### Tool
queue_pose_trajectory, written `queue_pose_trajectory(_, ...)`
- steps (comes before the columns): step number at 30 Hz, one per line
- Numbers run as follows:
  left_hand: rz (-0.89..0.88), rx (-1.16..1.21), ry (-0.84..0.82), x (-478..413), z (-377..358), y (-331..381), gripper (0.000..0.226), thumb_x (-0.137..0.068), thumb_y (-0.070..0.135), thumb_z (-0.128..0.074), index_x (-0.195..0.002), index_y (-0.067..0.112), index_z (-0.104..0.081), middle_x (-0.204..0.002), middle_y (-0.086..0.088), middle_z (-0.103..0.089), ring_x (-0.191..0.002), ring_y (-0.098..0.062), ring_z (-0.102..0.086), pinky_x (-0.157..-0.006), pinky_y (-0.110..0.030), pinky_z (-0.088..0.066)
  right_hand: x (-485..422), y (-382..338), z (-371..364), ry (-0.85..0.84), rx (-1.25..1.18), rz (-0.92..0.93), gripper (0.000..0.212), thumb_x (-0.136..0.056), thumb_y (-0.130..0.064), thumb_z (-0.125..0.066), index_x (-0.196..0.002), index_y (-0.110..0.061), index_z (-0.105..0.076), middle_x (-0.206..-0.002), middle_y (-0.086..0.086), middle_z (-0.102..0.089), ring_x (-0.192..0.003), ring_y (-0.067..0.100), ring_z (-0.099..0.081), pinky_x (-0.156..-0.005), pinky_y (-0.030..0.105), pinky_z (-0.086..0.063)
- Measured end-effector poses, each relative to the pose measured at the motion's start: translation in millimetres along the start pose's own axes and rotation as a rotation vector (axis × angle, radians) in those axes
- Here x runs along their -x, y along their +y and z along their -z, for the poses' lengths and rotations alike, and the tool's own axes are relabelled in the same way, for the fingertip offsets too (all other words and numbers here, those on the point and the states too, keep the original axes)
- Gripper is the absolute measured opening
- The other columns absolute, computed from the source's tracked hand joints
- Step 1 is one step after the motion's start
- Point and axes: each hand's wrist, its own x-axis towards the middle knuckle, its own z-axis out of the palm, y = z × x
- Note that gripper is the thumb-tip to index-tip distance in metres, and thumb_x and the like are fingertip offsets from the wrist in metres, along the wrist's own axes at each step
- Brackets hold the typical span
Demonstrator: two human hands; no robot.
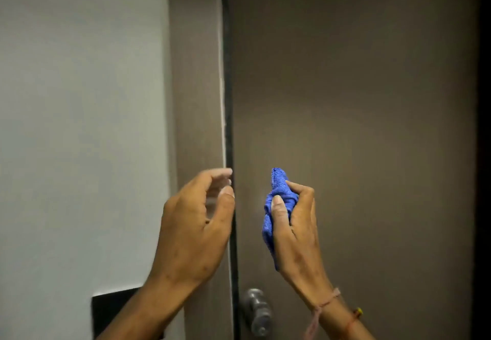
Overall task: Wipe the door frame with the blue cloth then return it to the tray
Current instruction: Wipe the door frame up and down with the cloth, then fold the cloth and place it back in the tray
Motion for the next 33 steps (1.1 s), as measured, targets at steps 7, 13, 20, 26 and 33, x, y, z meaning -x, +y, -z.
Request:
queue_pose_trajectory(7,0.571,0.412,-0.713,34,-95,35,0.045,-0.072,0.049,-0.068,-0.087,0.006,-0.067,-0.081,-0.014,-0.07,-0.073,-0.023,-0.069,-0.069,-0.035,-0.059,47,34,93,-0.13,0.305,0.095,0.04,-0.086,-0.031,-0.051,-0.121,-0.03,-0.034,-0.124,-0.007,-0.039,-0.117,0.01,-0.039,-0.1,0.017,-0.033)
queue_pose_trajectory(13,0.45,0.407,-1.041,92,-209,74,0.014,-0.085,0.02,-0.059,-0.084,0.013,-0.07,-0.082,-0.01,-0.074,-0.073,-0.026,-0.067,-0.072,-0.038,-0.053,94,77,225,-0.212,0.331,-0.356,0.091,-0.075,-0.048,-0.06,-0.142,-0.029,-0.003,-0.142,-0.009,-0.021,-0.136,0.004,-0.023,-0.11,0.022,-0.028)
queue_pose_trajectory(20,0.51,0.59,-1.444,193,-355,159,0.014,-0.085,0.01,-0.055,-0.091,0.008,-0.067,-0.079,-0.005,-0.066,-0.069,-0.019,-0.06,-0.067,-0.029,-0.049,180,137,424,0.302,-0.243,-1.056,0.07,-0.077,-0.042,-0.07,-0.136,-0.019,-0.04,-0.128,0.004,-0.059,-0.114,0.025,-0.059,-0.096,0.05,-0.05)
queue_pose_trajectory(26,0.768,0.538,-1.685,329,-507,214,0.024,-0.089,0.012,-0.058,-0.111,0.006,-0.053,-0.1,-0.013,-0.065,-0.075,-0.021,-0.064,-0.056,-0.029,-0.056,276,220,551,0.702,-0.259,-1.174,0.046,-0.073,-0.028,-0.074,-0.113,-0.008,-0.063,-0.113,0.012,-0.071,-0.104,0.027,-0.067,-0.089,0.04,-0.056)
queue_pose_trajectory(33,0.877,0.363,-1.902,551,-642,232,0.016,-0.088,0.013,-0.06,-0.103,0.011,-0.055,-0.102,-0.011,-0.066,-0.089,-0.024,-0.065,-0.071,-0.032,-0.055,424,342,658,0.894,0.087,-1.494,0.033,-0.082,-0.02,-0.07,-0.109,-0.008,-0.058,-0.113,0.014,-0.066,-0.097,0.026,-0.065,-0.076,0.035,-0.057)
